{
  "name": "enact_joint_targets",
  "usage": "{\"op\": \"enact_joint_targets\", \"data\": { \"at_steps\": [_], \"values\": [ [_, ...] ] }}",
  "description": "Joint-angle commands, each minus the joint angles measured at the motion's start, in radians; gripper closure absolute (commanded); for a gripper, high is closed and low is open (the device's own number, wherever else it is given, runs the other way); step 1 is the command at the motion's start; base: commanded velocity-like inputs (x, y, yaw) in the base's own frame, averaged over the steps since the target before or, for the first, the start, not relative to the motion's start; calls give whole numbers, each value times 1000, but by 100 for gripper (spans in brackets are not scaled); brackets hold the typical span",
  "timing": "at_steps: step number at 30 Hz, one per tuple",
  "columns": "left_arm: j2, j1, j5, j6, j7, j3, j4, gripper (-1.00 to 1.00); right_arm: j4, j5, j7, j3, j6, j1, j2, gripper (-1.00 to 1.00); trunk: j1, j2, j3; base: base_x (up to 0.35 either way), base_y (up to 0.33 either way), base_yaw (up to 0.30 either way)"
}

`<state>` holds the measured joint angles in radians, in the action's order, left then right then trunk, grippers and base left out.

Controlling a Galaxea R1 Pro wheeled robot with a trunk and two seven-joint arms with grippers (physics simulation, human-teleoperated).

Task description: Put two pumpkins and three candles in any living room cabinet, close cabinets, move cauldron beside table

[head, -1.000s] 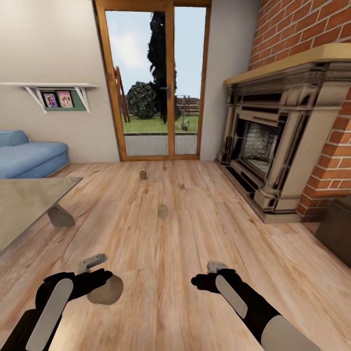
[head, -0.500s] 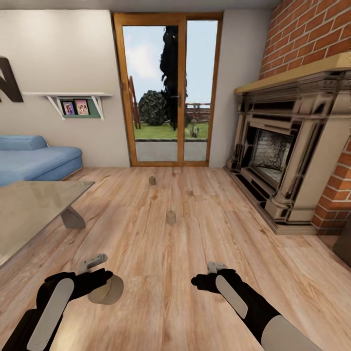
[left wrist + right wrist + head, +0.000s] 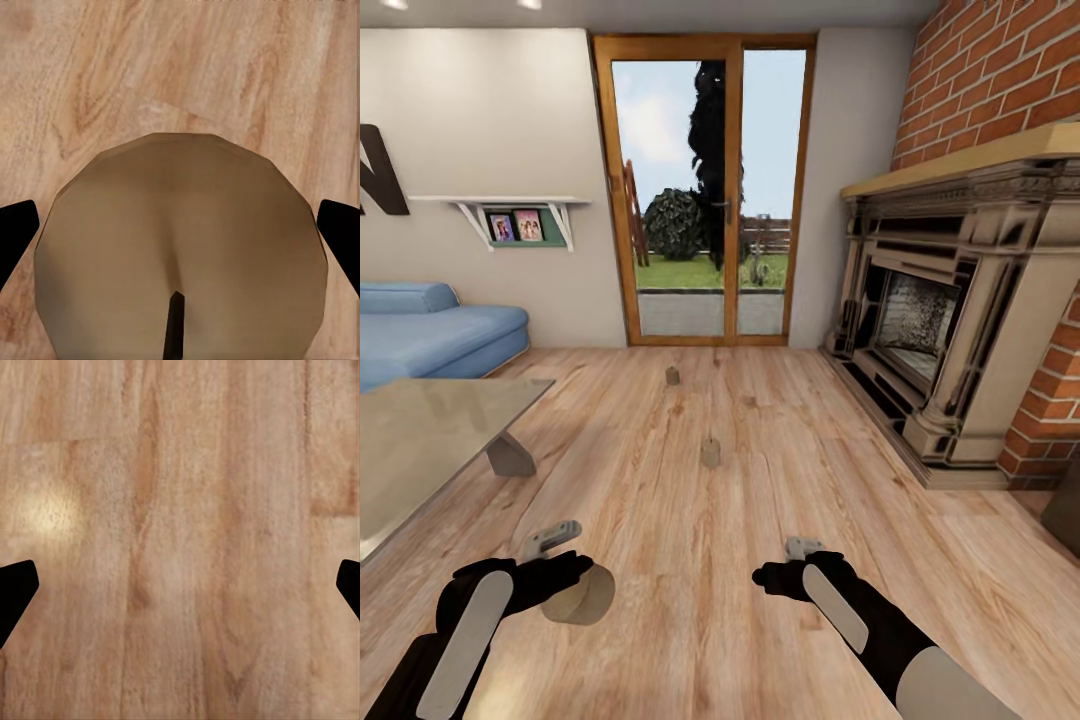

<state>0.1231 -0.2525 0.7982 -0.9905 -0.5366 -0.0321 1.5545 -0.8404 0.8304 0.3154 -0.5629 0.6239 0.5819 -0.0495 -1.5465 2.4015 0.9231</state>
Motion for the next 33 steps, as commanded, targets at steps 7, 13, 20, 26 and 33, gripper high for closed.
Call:
{"op": "enact_joint_targets", "data": {
  "at_steps": [7,13,20,26,33],
  "values": [
    [0,0,10,-2,-9,0,1,100,-2,12,10,-6,0,1,-2,-100,8,-14,-5,0,0,0],
    [2,0,9,-2,-8,1,1,100,-2,11,10,-3,0,1,-4,-100,8,-14,-5,195,0,0],
    [3,0,9,-2,-8,5,1,100,-1,10,11,-2,0,1,-4,-100,8,-14,-5,326,0,87],
    [3,0,9,-2,-8,7,1,100,0,10,11,-2,0,1,-1,-100,8,-14,-1,335,-4,254],
    [3,0,8,-2,-9,9,1,100,0,11,10,-1,0,1,-2,-100,8,-14,1,335,-102,153]
  ]
}}
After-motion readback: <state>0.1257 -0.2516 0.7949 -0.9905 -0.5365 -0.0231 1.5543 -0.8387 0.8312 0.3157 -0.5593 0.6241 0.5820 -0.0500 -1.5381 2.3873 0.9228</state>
